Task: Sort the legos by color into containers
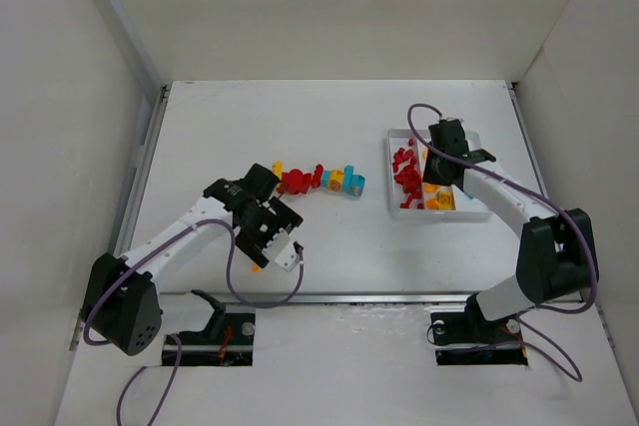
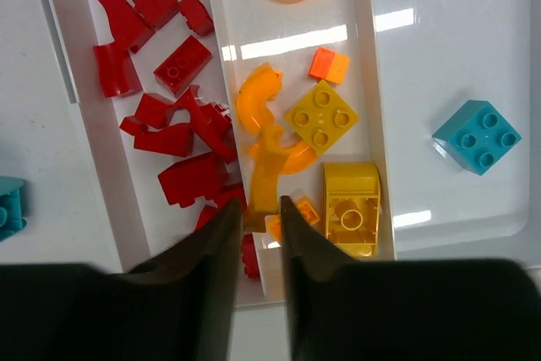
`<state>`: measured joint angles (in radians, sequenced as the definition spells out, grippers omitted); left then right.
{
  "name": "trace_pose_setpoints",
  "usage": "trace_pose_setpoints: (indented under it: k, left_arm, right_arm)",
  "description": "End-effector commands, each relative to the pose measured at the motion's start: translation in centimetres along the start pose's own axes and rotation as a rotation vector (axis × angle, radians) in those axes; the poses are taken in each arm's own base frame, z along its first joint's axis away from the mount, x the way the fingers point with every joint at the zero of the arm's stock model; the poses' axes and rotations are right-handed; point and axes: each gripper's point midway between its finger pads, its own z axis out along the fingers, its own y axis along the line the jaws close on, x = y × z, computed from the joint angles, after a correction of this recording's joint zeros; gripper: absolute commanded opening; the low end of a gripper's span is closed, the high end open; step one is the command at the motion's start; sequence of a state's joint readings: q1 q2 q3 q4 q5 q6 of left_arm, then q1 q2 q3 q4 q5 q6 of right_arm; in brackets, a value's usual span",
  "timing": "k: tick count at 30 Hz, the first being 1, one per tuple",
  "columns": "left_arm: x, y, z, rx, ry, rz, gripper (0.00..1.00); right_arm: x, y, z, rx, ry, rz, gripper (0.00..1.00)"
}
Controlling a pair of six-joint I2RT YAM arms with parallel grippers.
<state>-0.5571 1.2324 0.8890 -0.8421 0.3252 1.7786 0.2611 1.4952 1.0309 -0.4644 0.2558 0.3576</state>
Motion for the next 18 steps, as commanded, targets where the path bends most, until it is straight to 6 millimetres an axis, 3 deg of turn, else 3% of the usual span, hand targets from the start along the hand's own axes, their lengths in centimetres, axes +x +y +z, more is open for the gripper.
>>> trace_pose_setpoints:
  k: [1,3,5,12,16,18]
  left_arm:
    - [0.4,-3.6,1.1,0.16,0.002,0.187,0.85]
    - [0.3,-4.3,1.4,0.17,-0.004,0.23,0.85]
    - [0.2,-4.6,1.6,0.178,-0.012,0.289,0.85]
    - [0.3,-5.9,2.6,0.213,-0.023,0.379,0.87]
    - [0.0,-6.9,3.3,0.246,-0.045,0.445,0.78]
    - [-0.1,-7.2,3.7,0.253,-0.061,0.459,0.73]
  right_arm:
    - [-2.0,-0.3,-0.7,0.02,-0.05,0.008,0.3]
    - [-1.9,-0.3,-0.6,0.025,-0.037,0.005,0.47]
    - [-1.5,-0.7,-0.3,0.044,-0.021,-0.001,0.55]
    - [-2.8,-0.4,-2.1,0.013,-0.068,0.014,0.57]
    - [-3.6,0.0,-3.5,-0.026,-0.104,0.026,0.57]
    - [-3.1,-0.1,-3.6,-0.033,-0.096,0.024,0.57]
